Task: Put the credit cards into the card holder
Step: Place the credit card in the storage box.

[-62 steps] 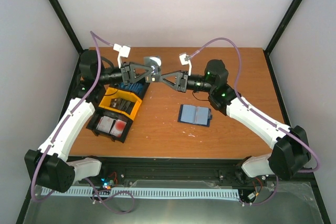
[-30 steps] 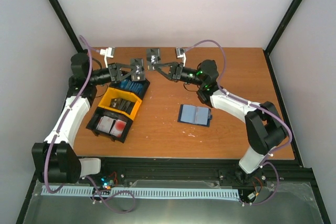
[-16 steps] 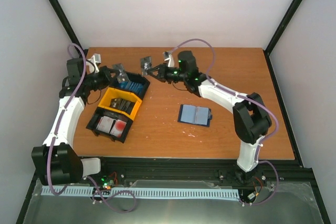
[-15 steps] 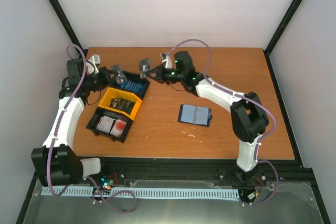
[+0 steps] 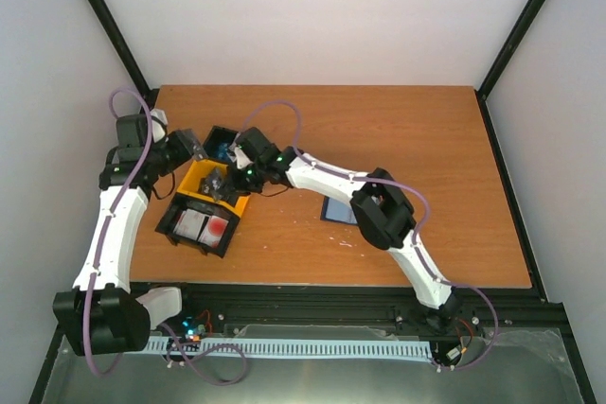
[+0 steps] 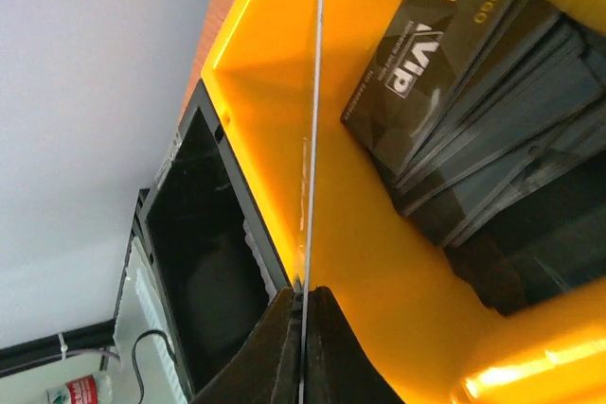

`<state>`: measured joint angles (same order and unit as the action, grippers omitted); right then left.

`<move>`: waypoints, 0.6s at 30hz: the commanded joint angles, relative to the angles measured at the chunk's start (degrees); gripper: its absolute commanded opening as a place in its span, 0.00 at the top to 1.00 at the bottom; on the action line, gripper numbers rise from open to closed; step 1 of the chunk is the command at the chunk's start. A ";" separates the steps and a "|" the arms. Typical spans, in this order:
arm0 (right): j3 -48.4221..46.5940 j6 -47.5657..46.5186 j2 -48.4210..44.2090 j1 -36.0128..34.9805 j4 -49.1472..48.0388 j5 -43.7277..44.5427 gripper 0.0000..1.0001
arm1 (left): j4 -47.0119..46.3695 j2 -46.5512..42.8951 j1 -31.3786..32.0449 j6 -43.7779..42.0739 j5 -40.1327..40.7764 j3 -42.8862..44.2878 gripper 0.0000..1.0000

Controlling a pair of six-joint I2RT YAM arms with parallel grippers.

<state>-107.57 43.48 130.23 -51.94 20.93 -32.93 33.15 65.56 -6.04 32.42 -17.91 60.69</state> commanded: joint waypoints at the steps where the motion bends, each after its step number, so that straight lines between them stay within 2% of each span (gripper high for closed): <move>1: -8.76 0.30 5.07 -1.67 5.58 5.04 0.97 | 1.85 -2.54 -0.28 -1.80 1.47 0.39 0.99; 9: -16.83 2.90 11.73 -2.99 6.02 10.03 0.97 | 2.76 -4.61 -0.27 -1.75 -1.39 -0.61 0.99; 18: -17.22 6.46 13.88 -3.29 4.65 9.88 0.93 | 3.80 -5.40 -0.24 -1.84 1.00 0.45 0.99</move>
<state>-123.39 47.55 143.15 -54.33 26.13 -23.90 35.66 61.21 -6.04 31.75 -18.04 59.81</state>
